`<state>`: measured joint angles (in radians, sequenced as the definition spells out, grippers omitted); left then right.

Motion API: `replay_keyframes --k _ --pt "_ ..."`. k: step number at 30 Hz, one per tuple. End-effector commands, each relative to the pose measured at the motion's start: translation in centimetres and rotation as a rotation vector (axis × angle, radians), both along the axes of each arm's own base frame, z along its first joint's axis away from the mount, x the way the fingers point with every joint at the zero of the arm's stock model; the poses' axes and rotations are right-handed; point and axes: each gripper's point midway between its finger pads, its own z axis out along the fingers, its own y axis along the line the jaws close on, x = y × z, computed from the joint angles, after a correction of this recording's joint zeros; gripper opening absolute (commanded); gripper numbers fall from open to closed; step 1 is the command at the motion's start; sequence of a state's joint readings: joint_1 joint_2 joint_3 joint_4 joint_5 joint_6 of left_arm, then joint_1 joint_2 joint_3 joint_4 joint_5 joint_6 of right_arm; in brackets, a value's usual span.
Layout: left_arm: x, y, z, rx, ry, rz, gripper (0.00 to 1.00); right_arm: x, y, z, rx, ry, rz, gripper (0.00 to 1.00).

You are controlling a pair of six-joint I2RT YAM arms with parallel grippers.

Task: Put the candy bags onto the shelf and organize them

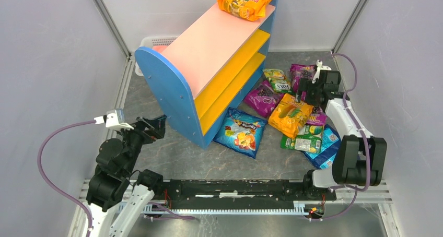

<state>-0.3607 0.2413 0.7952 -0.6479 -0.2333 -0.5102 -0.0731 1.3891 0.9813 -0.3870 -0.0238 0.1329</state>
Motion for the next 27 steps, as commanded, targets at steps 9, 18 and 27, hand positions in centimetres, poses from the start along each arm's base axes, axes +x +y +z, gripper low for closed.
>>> replay_keyframes --k 9,18,27 --pt "0.4 0.0 0.6 0.03 -0.03 -0.002 0.95 -2.5 4.6 -1.5 0.226 0.006 0.14 0.96" --pt "0.4 -0.1 0.6 0.027 -0.03 -0.008 0.95 -10.2 9.5 -2.1 0.496 0.015 0.203 0.94" --pt "0.4 -0.2 0.7 0.028 -0.031 -0.014 0.95 -11.5 7.0 -2.0 0.356 0.009 0.109 0.94"
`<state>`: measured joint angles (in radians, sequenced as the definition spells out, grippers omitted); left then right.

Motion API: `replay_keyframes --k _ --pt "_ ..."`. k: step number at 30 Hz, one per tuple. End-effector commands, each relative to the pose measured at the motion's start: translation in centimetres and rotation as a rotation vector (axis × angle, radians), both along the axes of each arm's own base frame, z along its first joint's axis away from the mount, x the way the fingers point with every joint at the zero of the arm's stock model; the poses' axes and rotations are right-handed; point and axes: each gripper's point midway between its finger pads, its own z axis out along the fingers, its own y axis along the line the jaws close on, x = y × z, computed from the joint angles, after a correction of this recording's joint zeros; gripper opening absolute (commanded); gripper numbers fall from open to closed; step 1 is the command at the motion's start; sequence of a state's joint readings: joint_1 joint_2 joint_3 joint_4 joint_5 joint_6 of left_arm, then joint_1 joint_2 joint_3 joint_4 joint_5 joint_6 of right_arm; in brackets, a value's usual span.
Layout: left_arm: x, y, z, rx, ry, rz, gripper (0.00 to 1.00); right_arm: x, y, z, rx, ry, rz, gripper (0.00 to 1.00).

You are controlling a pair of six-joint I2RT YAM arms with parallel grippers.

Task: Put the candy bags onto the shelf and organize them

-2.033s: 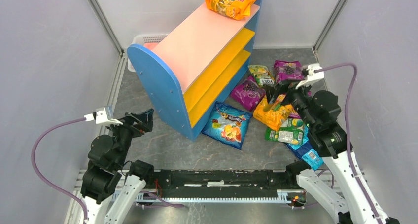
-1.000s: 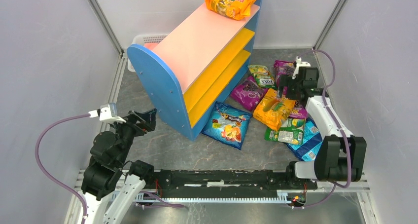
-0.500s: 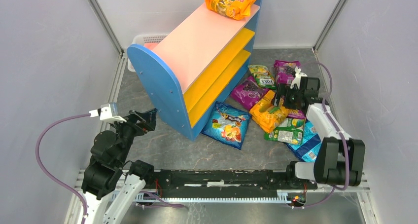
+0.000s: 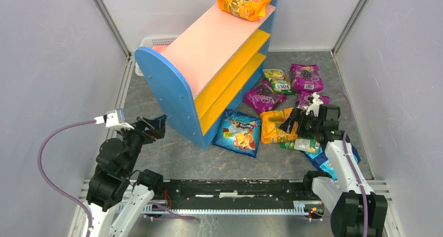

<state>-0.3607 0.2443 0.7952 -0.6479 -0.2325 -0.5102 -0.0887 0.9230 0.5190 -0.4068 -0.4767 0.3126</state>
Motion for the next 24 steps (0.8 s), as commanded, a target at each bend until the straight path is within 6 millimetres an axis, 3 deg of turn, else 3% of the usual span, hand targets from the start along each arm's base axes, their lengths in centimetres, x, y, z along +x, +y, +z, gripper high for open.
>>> replay_keyframes --k 1,5,11,17,24 --pt "0.3 -0.2 0.7 0.027 -0.034 -0.014 0.95 1.2 -2.2 1.5 -0.11 -0.023 -0.078 0.95" --pt "0.2 -0.1 0.8 0.026 -0.039 -0.01 0.95 2.2 -2.9 0.9 -0.134 -0.021 -0.109 0.98" --pt "0.4 -0.1 0.7 0.028 -0.034 -0.009 0.95 3.1 -0.8 -0.5 0.019 -0.002 -0.009 0.98" --pt "0.7 -0.3 0.4 0.036 -0.015 -0.014 0.95 3.2 -0.4 -2.0 0.079 0.037 0.026 0.98" --pt "0.8 -0.2 0.3 0.036 -0.012 -0.008 0.95 3.1 -1.6 -3.7 0.039 0.074 -0.006 0.98"
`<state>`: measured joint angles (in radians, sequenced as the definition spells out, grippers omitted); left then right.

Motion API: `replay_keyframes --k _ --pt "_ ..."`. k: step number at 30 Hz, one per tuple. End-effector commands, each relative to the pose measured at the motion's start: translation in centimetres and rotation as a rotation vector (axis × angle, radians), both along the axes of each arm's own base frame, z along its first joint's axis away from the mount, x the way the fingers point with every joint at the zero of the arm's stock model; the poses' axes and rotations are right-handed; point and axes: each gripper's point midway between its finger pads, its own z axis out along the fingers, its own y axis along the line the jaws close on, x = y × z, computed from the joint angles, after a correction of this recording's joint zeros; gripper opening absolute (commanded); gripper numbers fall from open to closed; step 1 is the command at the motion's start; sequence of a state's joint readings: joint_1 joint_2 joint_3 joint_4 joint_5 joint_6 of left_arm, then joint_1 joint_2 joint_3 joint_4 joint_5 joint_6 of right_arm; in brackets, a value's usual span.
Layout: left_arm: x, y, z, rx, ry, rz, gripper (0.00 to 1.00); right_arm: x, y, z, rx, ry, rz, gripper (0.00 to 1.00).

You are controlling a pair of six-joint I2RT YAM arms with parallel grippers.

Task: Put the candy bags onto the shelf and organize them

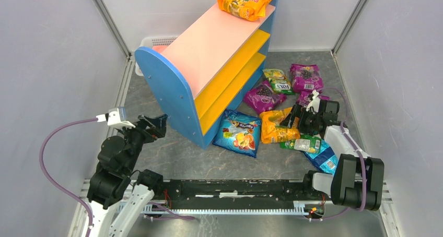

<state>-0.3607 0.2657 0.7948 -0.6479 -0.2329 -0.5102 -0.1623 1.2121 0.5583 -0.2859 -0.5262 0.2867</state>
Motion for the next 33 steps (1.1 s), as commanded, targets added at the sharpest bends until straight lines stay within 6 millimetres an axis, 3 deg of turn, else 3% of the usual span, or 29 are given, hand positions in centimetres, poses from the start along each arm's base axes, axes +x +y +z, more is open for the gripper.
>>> replay_keyframes --k 1,8,17,21,33 --pt "0.4 -0.1 0.7 0.029 -0.032 -0.008 0.95 0.3 0.3 -0.5 0.027 -0.029 0.02 0.98" --pt "0.5 0.0 0.6 0.029 -0.028 -0.004 0.95 -1.2 3.2 -0.8 0.217 -0.043 0.064 0.97" --pt "0.6 -0.1 0.5 0.031 -0.023 -0.008 0.95 -1.8 5.2 1.6 0.374 -0.091 0.093 0.74" --pt "0.5 0.0 0.6 0.03 -0.028 -0.005 0.94 -2.2 5.6 2.3 0.409 -0.079 0.099 0.56" --pt "0.3 0.0 0.7 0.026 -0.037 -0.009 0.94 -3.3 5.9 6.5 0.434 -0.148 0.052 0.5"
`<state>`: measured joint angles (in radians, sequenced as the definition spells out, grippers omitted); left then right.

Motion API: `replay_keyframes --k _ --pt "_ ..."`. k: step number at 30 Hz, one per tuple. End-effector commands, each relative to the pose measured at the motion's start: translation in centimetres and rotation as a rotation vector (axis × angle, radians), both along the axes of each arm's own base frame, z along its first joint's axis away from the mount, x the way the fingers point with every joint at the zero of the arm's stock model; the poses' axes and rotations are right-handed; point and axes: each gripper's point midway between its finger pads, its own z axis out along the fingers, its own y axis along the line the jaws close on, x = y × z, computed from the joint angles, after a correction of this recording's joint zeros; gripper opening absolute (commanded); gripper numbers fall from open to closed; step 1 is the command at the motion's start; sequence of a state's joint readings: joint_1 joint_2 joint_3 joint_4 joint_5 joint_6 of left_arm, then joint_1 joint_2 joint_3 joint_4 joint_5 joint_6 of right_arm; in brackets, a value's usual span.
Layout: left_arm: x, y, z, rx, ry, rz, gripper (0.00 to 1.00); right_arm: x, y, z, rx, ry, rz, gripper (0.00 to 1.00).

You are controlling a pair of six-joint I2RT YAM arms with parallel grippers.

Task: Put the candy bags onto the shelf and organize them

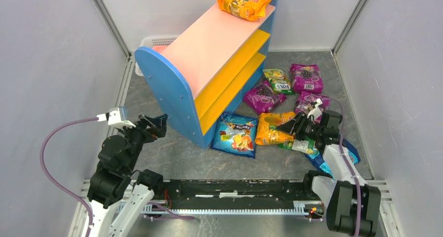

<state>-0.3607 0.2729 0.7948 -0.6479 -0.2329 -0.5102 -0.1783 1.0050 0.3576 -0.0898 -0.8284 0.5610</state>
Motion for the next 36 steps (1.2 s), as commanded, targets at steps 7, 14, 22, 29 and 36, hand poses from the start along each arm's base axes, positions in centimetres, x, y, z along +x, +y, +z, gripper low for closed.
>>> replay_keyframes --k 7,14,22,29,36 --pt "0.2 -0.2 0.9 0.024 -0.043 -0.02 0.94 -1.1 1.4 5.8 0.145 -0.109 -0.038 0.44" --pt "0.1 -0.4 0.9 0.024 -0.045 -0.03 0.94 0.1 1.1 14.2 0.203 -0.237 -0.106 0.43" --pt "0.2 -0.4 0.8 0.026 -0.039 -0.032 0.94 2.9 -0.5 31.2 0.304 -0.553 -0.234 0.44" --pt "0.3 -0.4 0.7 0.026 -0.036 -0.027 0.95 3.2 0.5 45.6 0.505 -0.815 -0.255 0.44" --pt "0.6 -0.3 0.4 0.033 -0.021 -0.016 0.94 5.4 8.4 52.2 0.664 -0.88 -0.153 0.44"
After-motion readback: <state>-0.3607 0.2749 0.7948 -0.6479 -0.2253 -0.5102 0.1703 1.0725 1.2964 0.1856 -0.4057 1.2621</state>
